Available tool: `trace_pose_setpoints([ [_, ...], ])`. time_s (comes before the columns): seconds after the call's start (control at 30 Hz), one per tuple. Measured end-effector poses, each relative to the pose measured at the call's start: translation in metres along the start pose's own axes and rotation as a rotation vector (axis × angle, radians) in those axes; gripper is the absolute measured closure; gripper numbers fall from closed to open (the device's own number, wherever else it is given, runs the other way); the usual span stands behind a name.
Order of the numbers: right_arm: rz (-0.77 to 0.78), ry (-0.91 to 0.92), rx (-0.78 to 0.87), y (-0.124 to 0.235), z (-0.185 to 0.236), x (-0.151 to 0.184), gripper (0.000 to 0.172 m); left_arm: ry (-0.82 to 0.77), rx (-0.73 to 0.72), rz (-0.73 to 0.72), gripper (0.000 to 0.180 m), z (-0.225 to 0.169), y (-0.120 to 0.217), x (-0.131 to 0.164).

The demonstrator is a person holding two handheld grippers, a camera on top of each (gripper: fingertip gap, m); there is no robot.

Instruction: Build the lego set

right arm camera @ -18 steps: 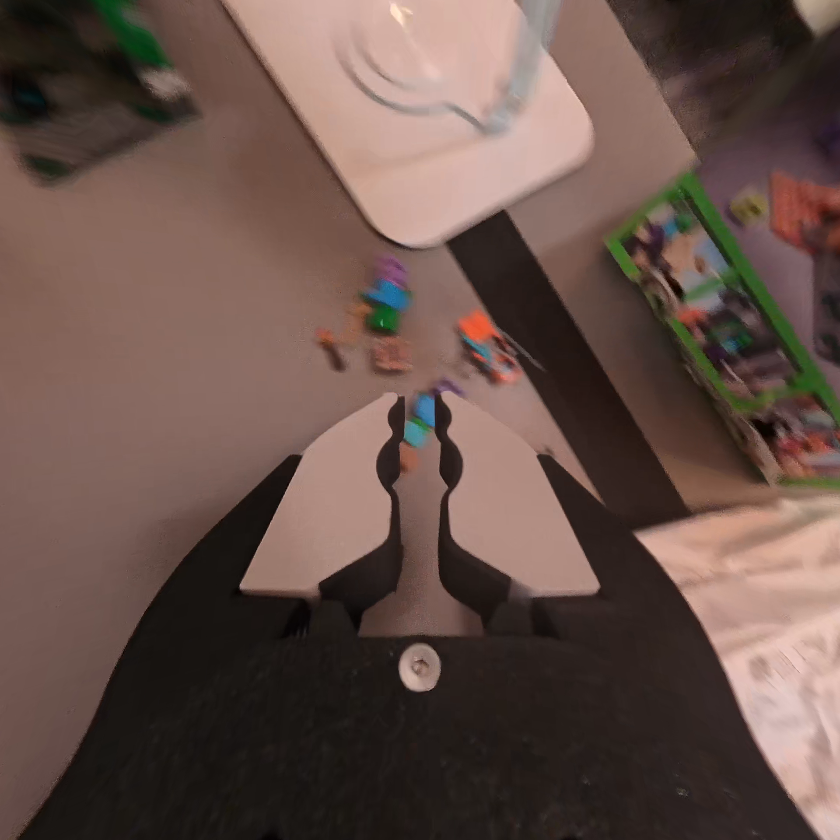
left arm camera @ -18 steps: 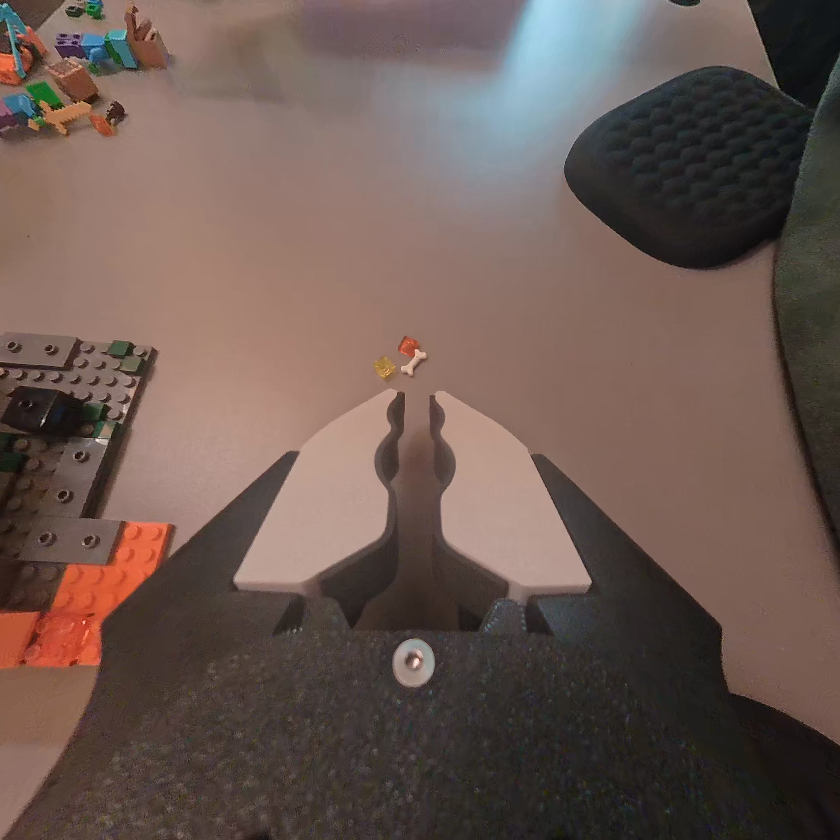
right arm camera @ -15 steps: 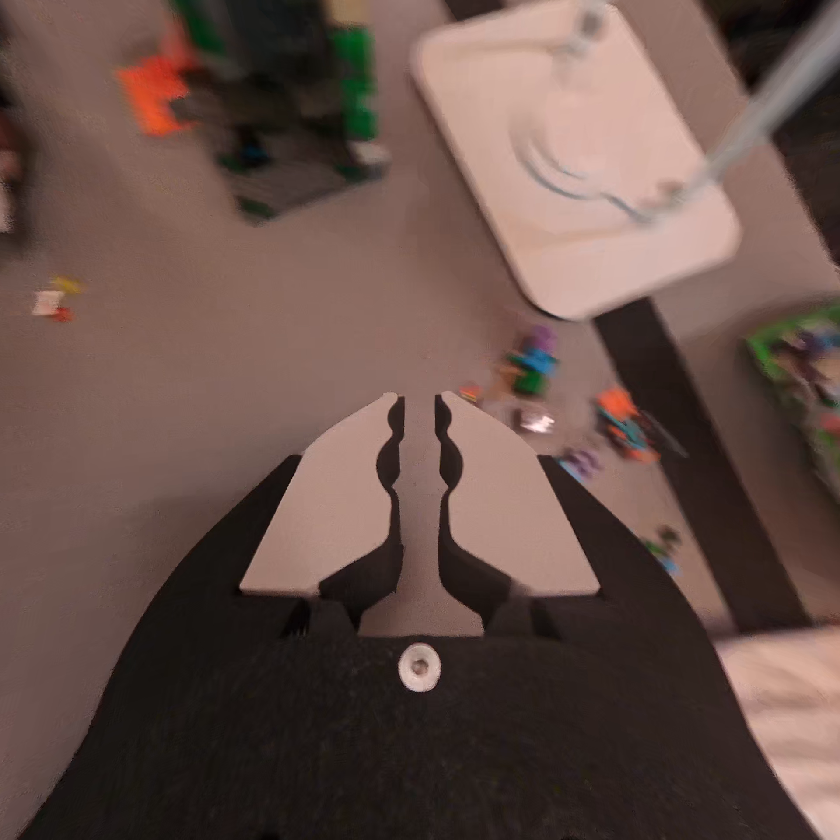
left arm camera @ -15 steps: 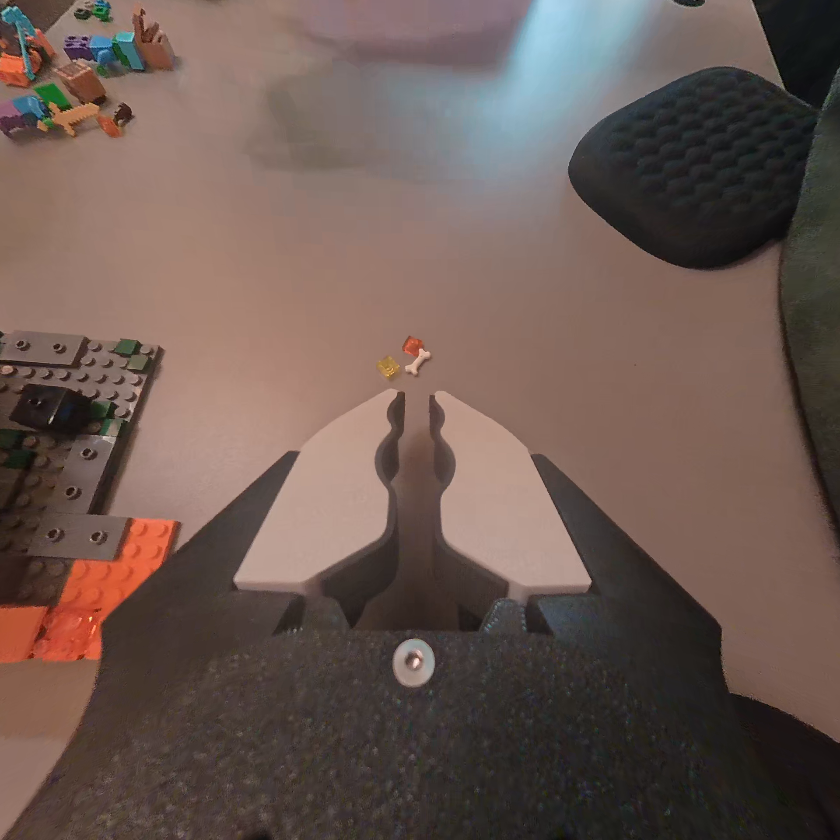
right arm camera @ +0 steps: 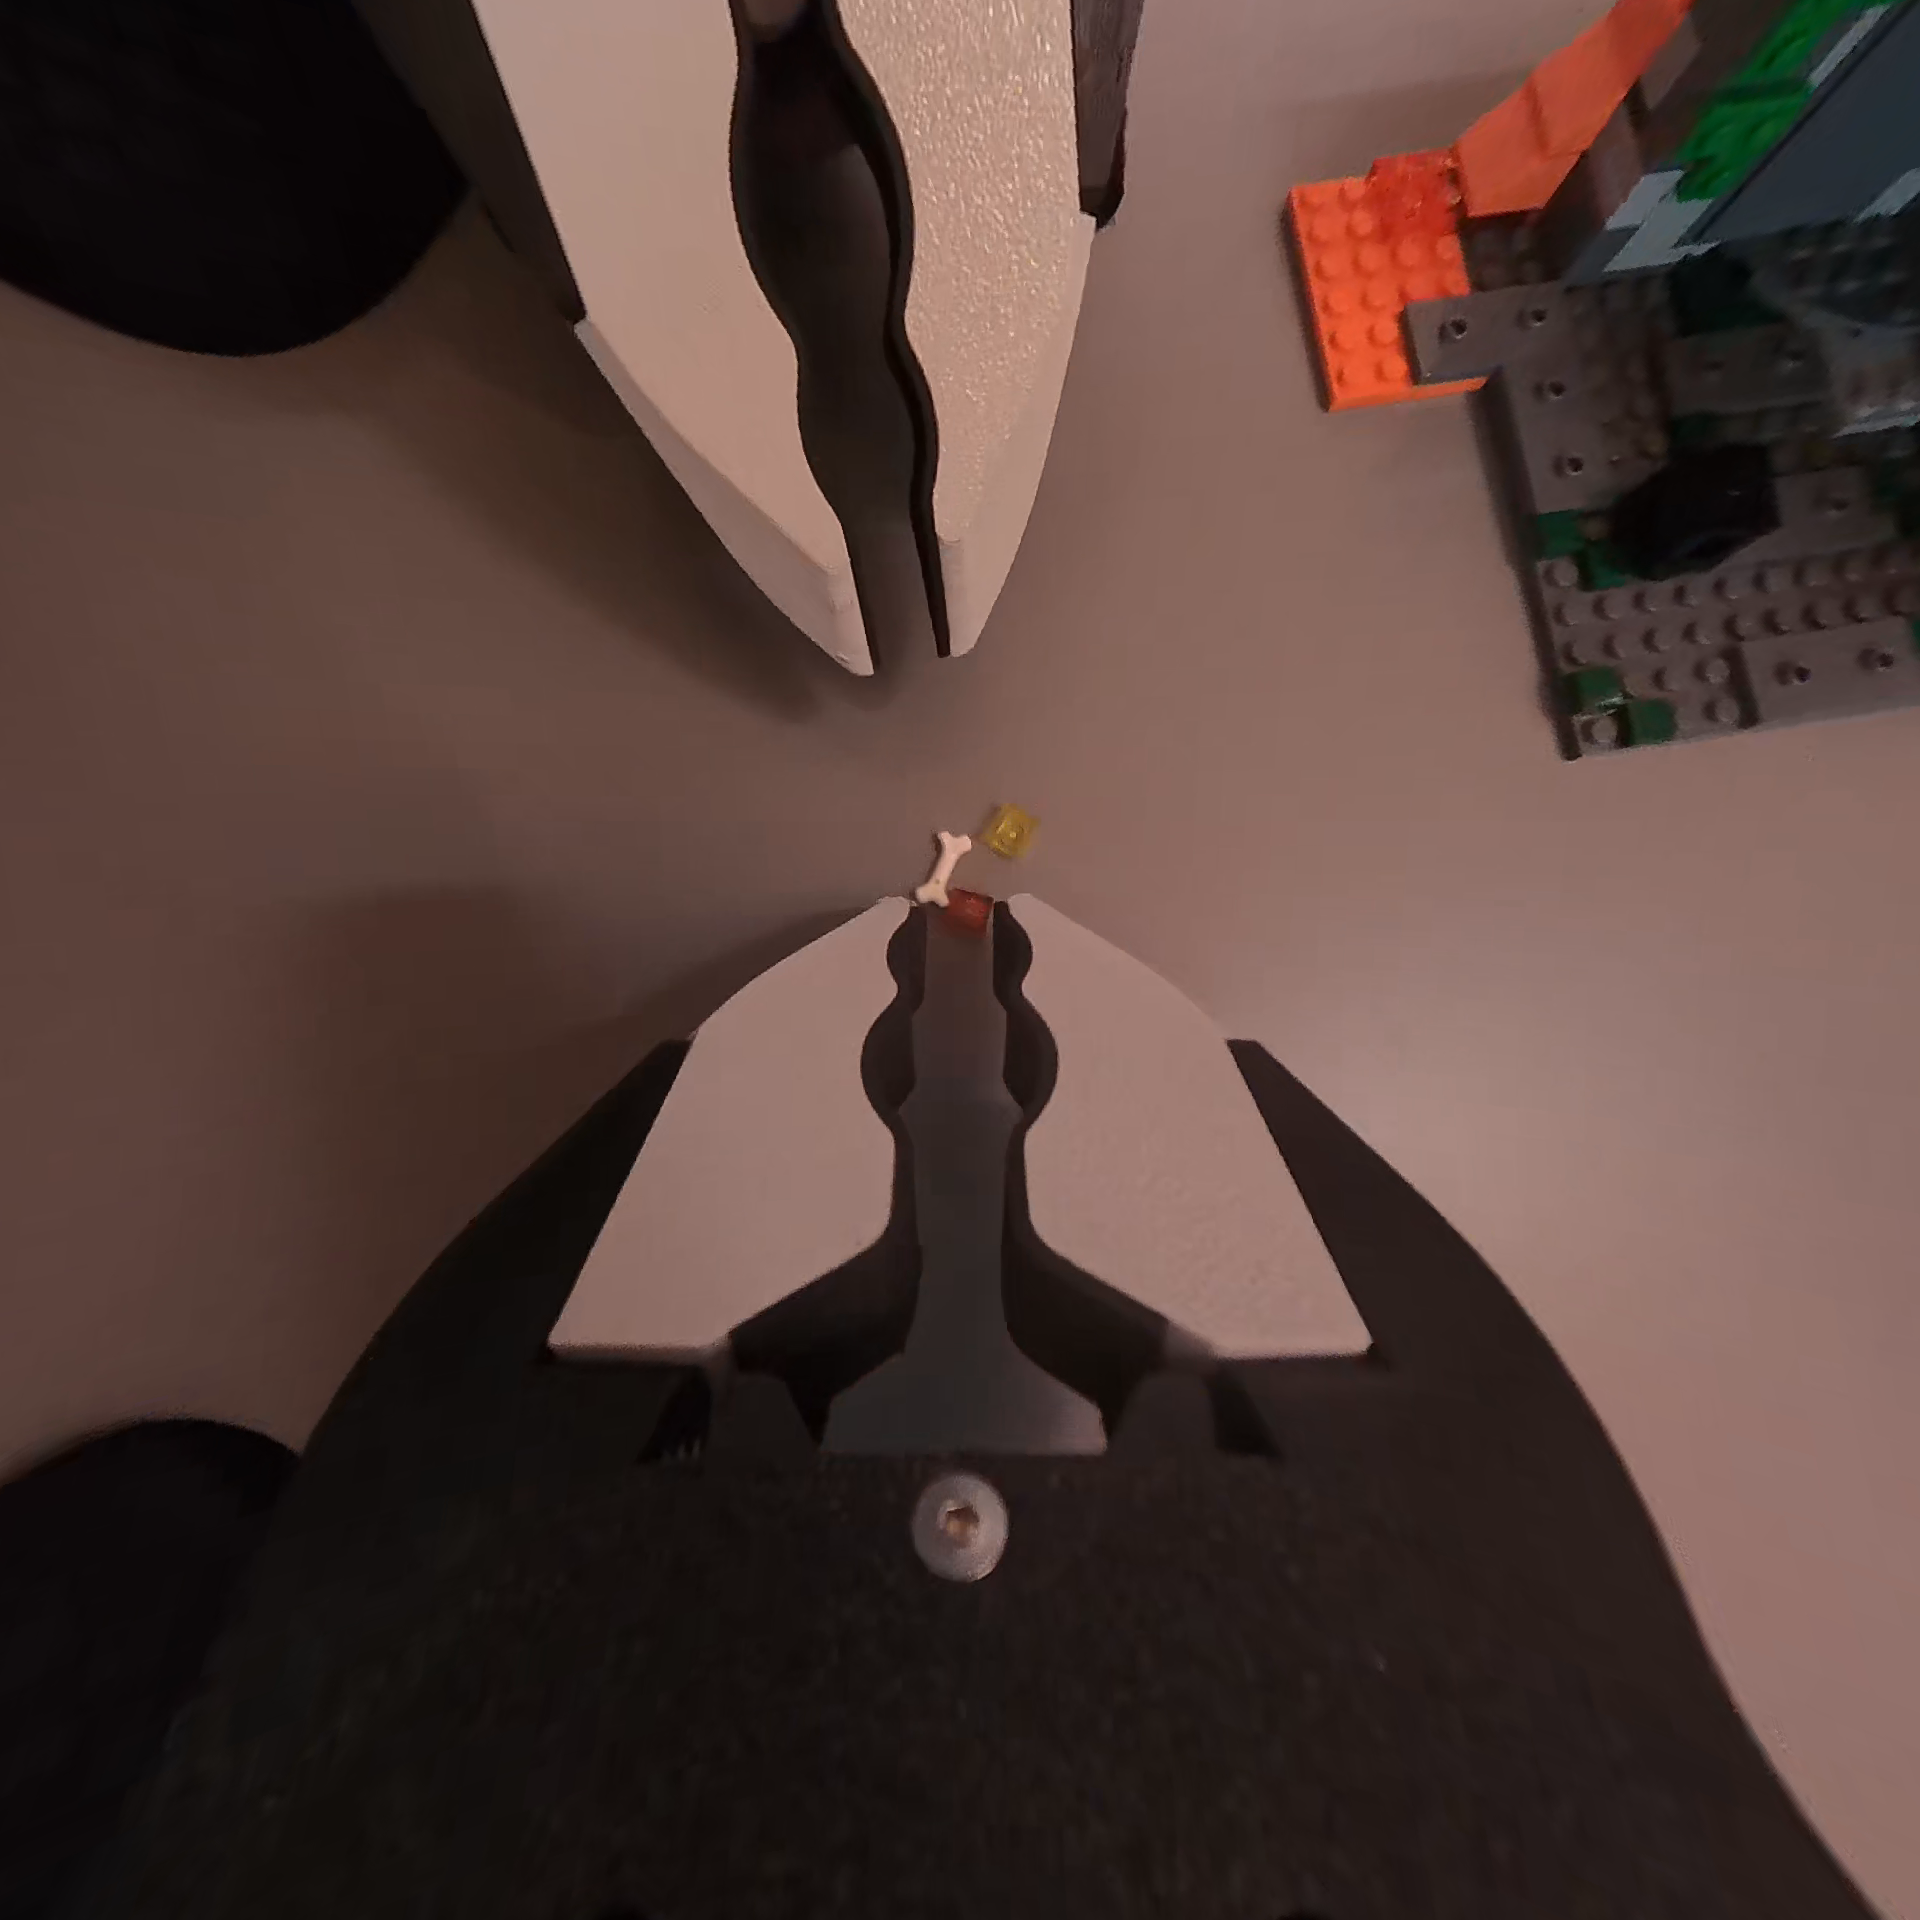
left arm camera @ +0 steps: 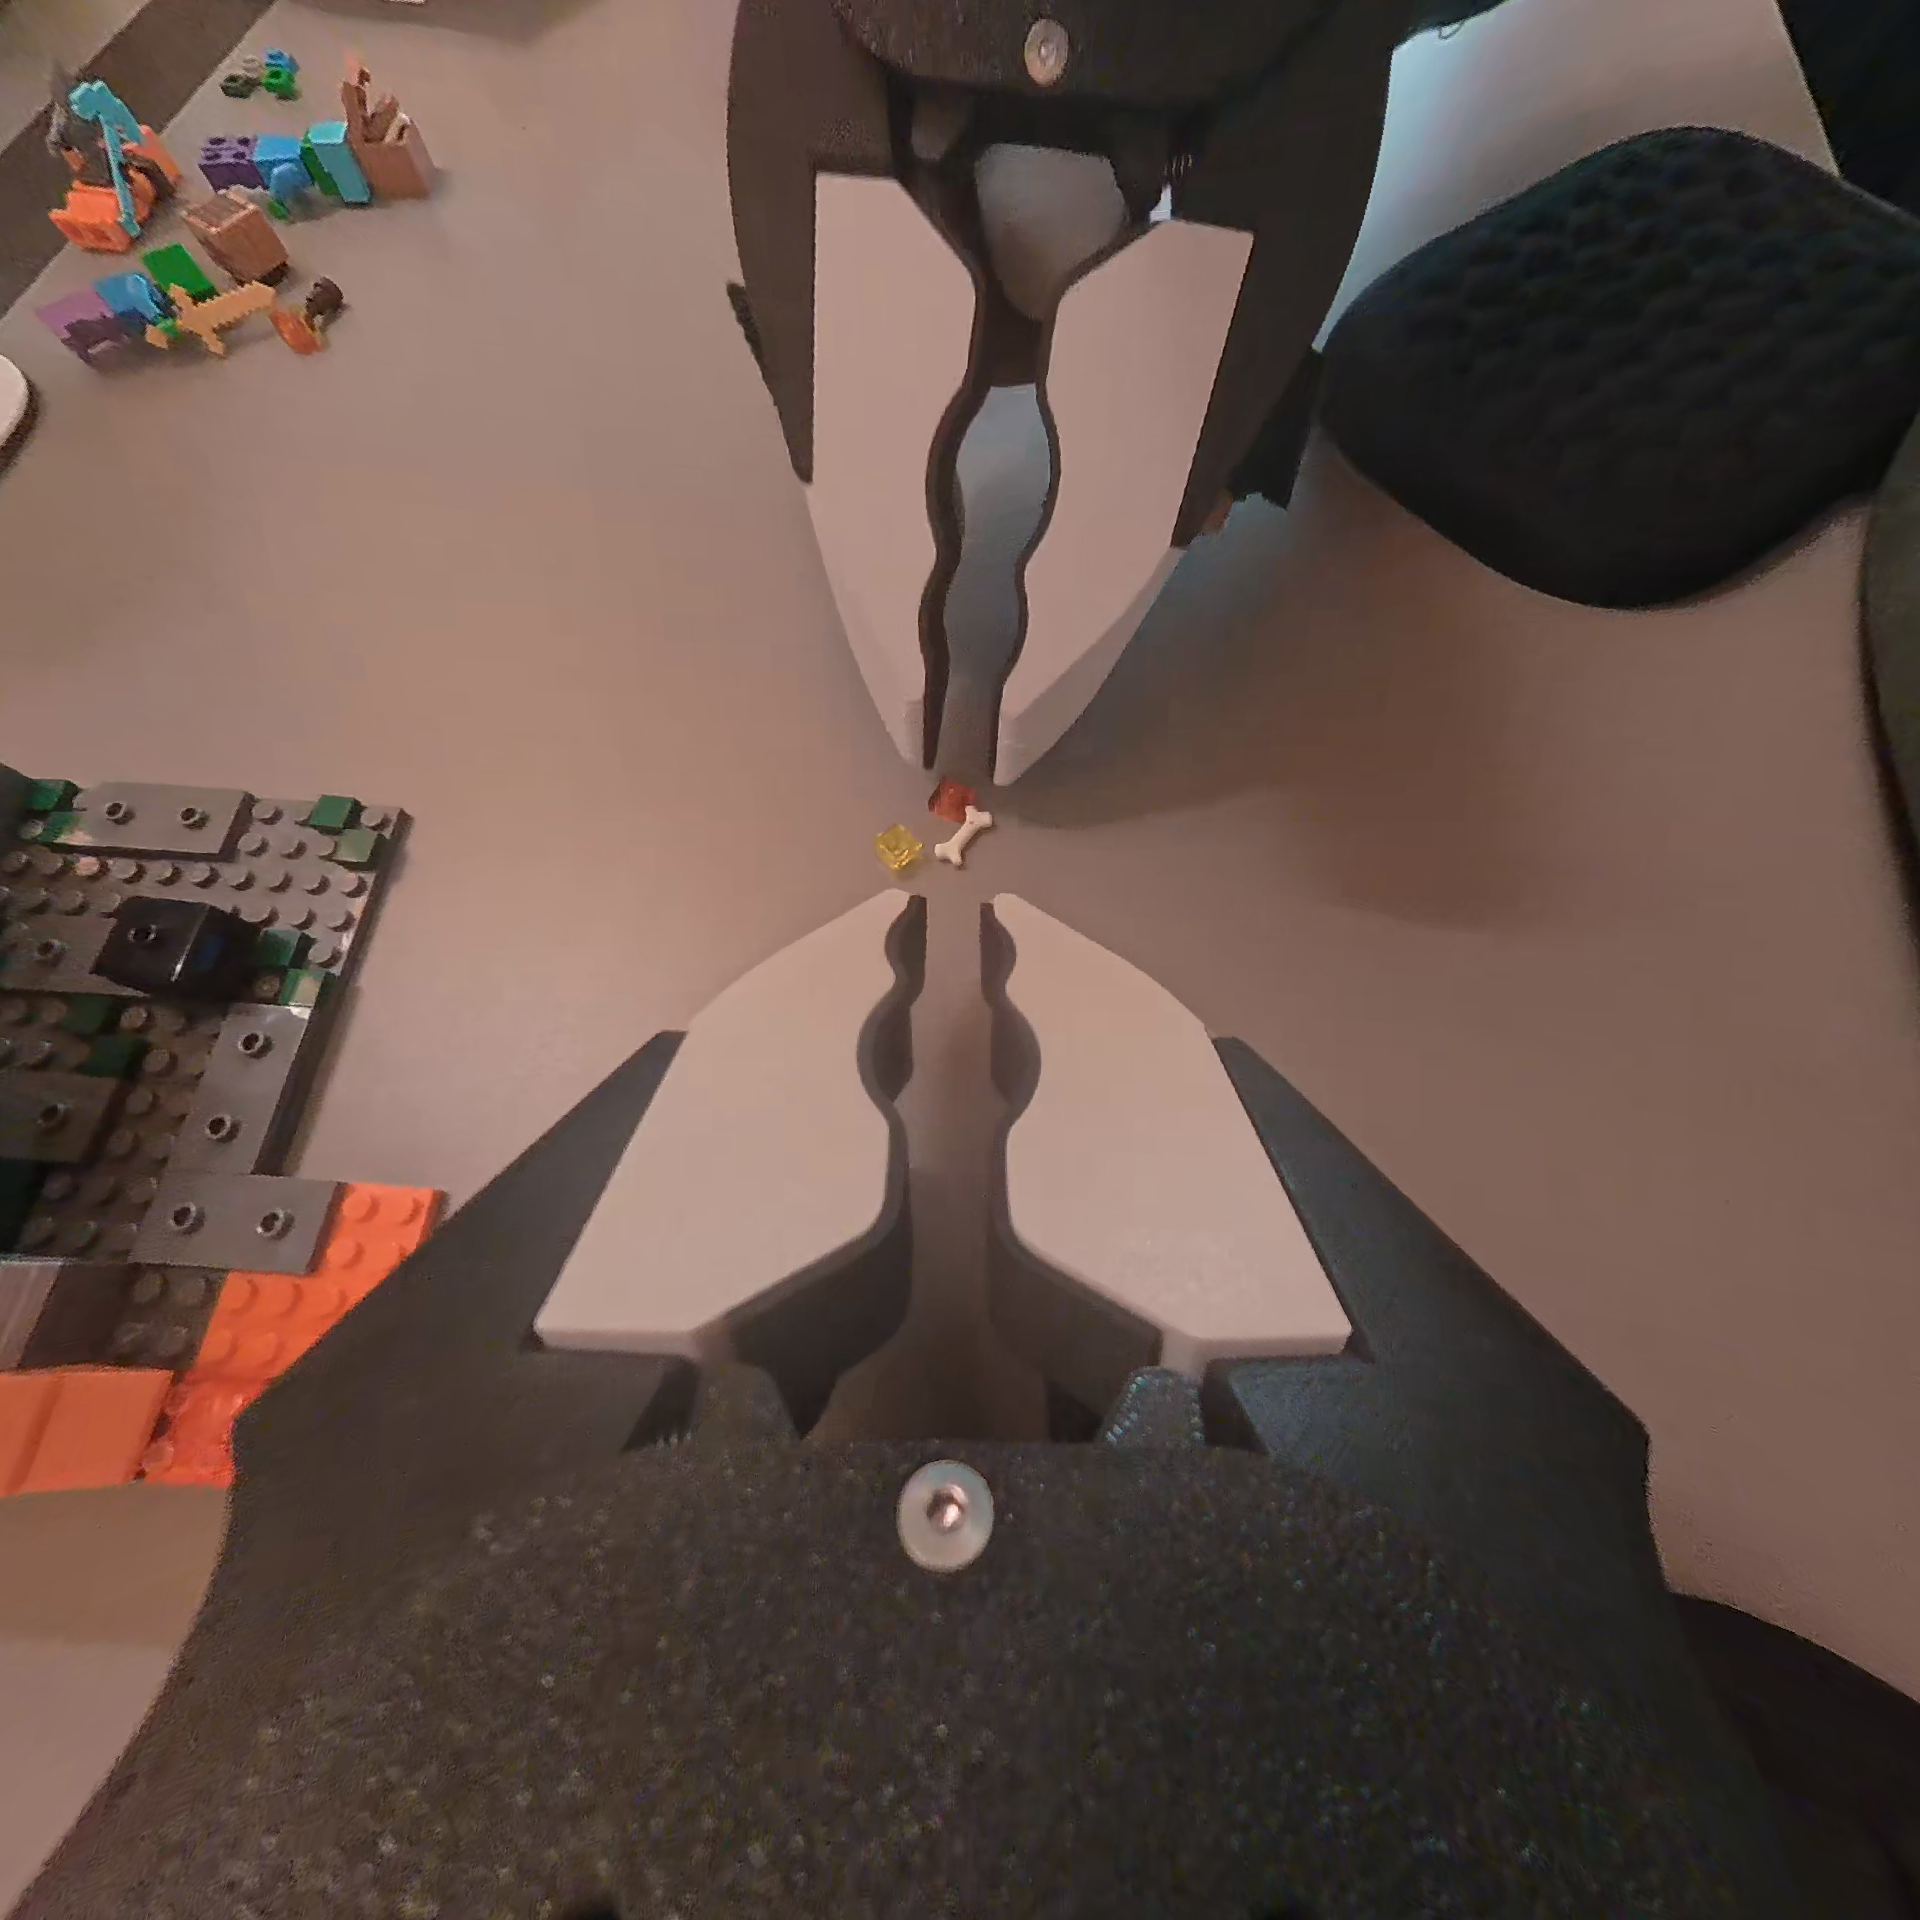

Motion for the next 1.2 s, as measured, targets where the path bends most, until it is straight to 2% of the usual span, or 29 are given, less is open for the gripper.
trace_pose_setpoints([
  [0.3,0.024,-0.034,0.02,-0.007,-0.001,0.004,0.165,-0.007,0.001,0.006,0.171,-0.002,-0.001,0.0],
  [0.43,0.002,-0.071,0.045,0.01,-0.013,0.009,0.165,-0.004,0.002,0.006,0.171,-0.001,-0.001,0.001],
  [0.57,-0.013,-0.137,0.196,0.059,-0.06,0.029,0.165,0.0,0.006,0.006,0.171,-0.001,-0.002,0.001],
  [0.7,0.011,-0.274,0.369,0.111,-0.131,0.076,0.164,0.0,0.015,0.013,0.171,-0.001,-0.004,0.002],
  [0.8,0.069,-0.375,0.466,0.133,-0.179,0.111,0.164,0.001,0.017,0.017,0.171,-0.001,-0.005,0.003],
  [0.97,0.143,-0.486,0.567,0.143,-0.229,0.146,0.165,0.009,0.017,0.014,0.171,0.0,-0.004,0.004],
  [1.2,0.229,-0.537,0.585,0.135,-0.256,0.16,0.164,0.014,0.025,0.014,0.171,0.001,-0.005,0.006],
])
Point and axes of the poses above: each gripper's, where its closed fingertips meet, y back along the fingers, x out of its underside, z = x × y across the jaws, the point moved 8 cm from there along y, back along the fingers
